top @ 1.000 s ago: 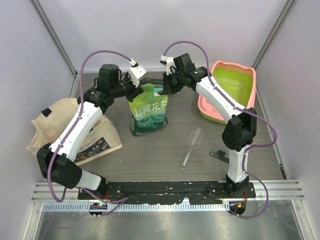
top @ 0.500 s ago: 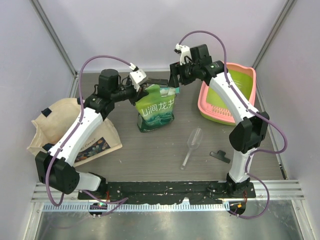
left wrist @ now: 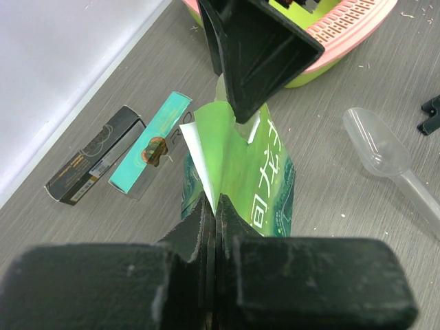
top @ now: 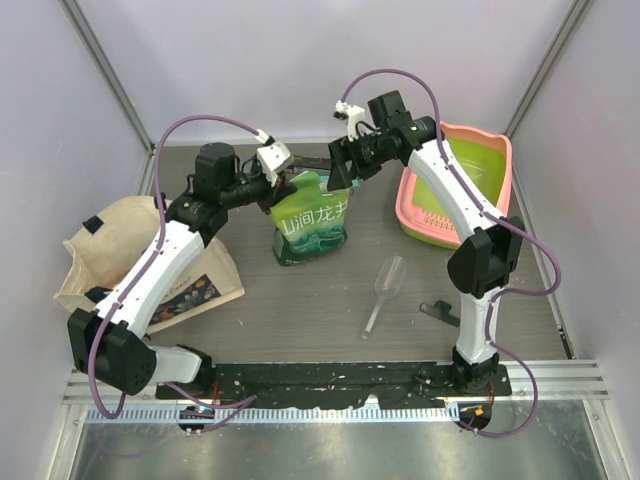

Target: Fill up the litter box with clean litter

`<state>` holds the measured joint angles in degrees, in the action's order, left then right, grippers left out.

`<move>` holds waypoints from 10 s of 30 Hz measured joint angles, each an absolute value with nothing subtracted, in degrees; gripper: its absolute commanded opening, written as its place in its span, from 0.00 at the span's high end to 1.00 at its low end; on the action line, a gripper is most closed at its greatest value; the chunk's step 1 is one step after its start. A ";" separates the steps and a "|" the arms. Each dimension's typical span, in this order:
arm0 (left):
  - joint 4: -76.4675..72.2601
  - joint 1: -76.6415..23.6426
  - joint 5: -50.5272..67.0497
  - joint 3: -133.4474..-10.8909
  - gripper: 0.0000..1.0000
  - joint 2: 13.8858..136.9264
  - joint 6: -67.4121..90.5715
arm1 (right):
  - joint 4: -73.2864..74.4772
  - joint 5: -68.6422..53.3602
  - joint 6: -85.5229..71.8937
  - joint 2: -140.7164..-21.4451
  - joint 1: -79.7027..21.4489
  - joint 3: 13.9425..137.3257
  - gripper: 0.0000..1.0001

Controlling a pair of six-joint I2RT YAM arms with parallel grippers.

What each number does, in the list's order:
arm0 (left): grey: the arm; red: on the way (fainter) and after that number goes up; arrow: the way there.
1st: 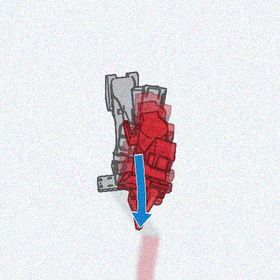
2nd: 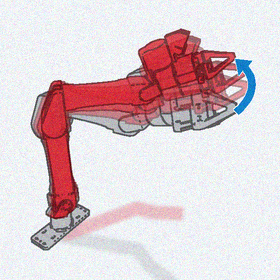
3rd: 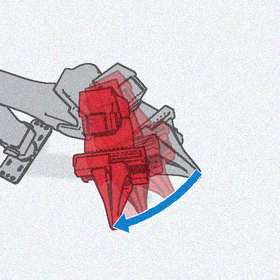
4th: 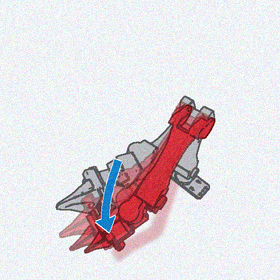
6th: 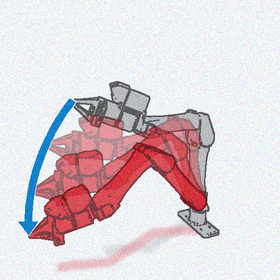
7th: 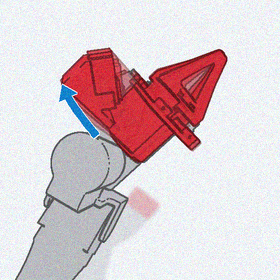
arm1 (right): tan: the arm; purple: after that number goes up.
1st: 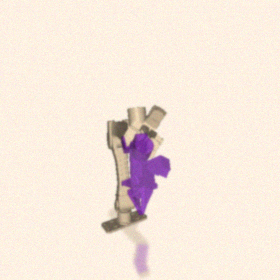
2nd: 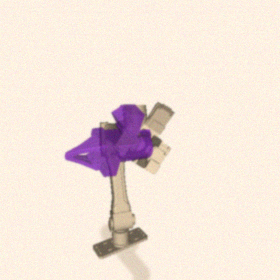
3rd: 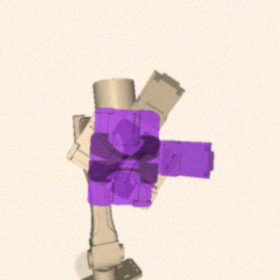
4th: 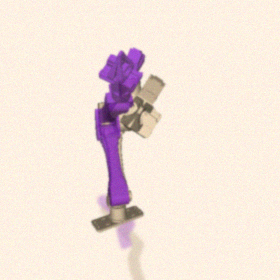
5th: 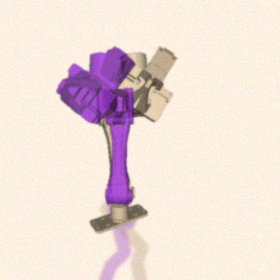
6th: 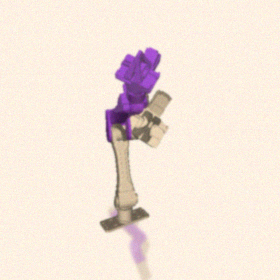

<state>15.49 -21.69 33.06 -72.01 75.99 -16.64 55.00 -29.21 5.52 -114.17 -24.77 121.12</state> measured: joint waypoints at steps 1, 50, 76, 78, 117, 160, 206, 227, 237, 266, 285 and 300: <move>15.33 -21.69 33.06 -71.92 1.00 75.96 -16.62 | 55.51 -29.10 5.78 -114.17 -25.02 120.95 0.21; 1.87 -22.00 33.65 -70.61 0.48 73.45 -10.85 | 56.05 -28.16 35.99 -86.87 -16.40 87.77 0.21; 30.46 -55.94 14.94 -99.13 0.55 103.55 -11.53 | 37.85 -8.91 13.41 -60.84 2.98 75.48 0.11; 33.65 -57.54 11.25 -101.73 0.56 108.53 -8.84 | 34.59 -7.64 11.62 -56.99 2.98 72.51 0.11; 41.06 -54.78 11.51 -105.19 1.00 128.75 13.76 | 38.37 -4.16 1.10 -44.84 2.98 63.16 0.11; 22.55 -36.45 16.99 -116.73 1.00 107.11 36.49 | 18.04 -39.48 -7.51 -60.29 -13.78 62.78 0.11; 22.55 -37.60 26.04 -88.29 0.43 79.66 -71.55 | 69.28 -40.64 34.87 -89.58 -23.07 100.18 0.98; 25.50 -44.88 8.36 -89.14 1.00 84.09 -76.53 | 64.38 -36.99 26.20 -81.62 -19.27 99.57 0.00; 31.64 -44.42 0.25 -106.56 1.00 90.32 -42.83 | 28.29 -49.10 -11.66 -75.22 1.28 97.69 0.00; 37.21 -43.40 10.87 -119.26 1.00 100.16 -12.88 | -7.62 -61.43 -46.02 -77.45 -0.62 80.71 0.34; 37.63 -42.92 13.93 -120.09 0.49 101.67 -12.58 | -2.72 -62.57 -41.89 -77.89 -2.15 81.23 0.98; 50.17 -26.48 21.37 -120.95 0.23 96.73 -19.84 | 26.68 -50.61 -15.79 -93.47 -5.28 112.77 0.99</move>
<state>50.17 -26.48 21.37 -120.95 96.73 -19.84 26.68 -50.61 -15.79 -93.47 -5.28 112.77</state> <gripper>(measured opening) 0.770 0.332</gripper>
